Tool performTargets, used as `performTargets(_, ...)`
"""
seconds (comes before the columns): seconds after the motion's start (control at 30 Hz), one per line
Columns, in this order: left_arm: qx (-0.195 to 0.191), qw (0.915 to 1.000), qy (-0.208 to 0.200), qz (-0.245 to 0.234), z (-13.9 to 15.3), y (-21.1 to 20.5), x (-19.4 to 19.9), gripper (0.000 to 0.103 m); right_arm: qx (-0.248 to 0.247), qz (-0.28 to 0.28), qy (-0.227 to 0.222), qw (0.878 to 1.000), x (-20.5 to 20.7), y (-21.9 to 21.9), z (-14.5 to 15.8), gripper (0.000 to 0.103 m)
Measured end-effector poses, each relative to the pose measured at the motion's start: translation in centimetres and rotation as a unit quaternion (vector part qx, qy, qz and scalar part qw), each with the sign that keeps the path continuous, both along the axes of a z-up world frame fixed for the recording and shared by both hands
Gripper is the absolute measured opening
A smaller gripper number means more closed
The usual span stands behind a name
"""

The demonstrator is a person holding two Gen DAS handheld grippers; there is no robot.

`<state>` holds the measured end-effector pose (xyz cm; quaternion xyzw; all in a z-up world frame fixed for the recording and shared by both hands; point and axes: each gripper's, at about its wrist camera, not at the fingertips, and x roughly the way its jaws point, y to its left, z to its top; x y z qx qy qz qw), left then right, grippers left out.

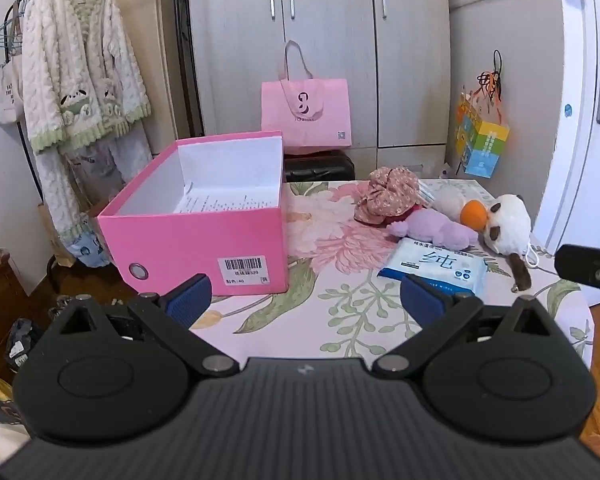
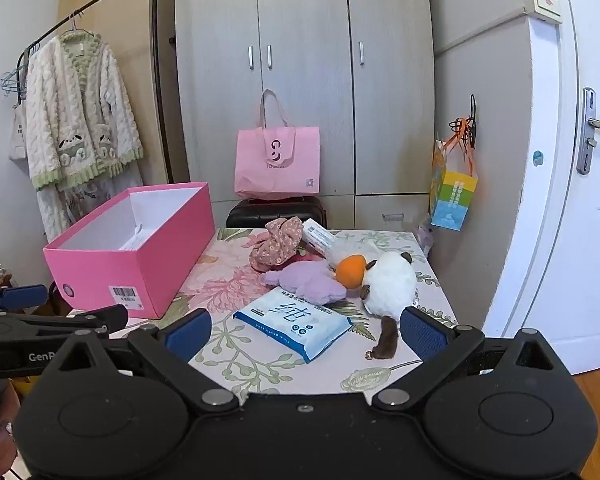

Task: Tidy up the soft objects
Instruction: 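Move the right tool toward the wet-wipes pack on the table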

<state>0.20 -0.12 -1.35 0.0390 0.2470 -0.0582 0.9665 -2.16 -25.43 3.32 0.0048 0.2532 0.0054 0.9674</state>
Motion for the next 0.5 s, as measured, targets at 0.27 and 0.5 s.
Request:
performTargets(0.27,-0.004,0.9999,0.015,-0.003,0.08,-0.04,0.13,0.103,0.001,-0.003,0.007,1.0,-0.24,-0.37,-0.15,0.102)
performTargets(0.5,-0.007,0.9996,0.025,-0.01,-0.19,-0.12,0.11,0.103,0.007,-0.007,0.017,1.0,-0.25,-0.93,-0.4,0.102)
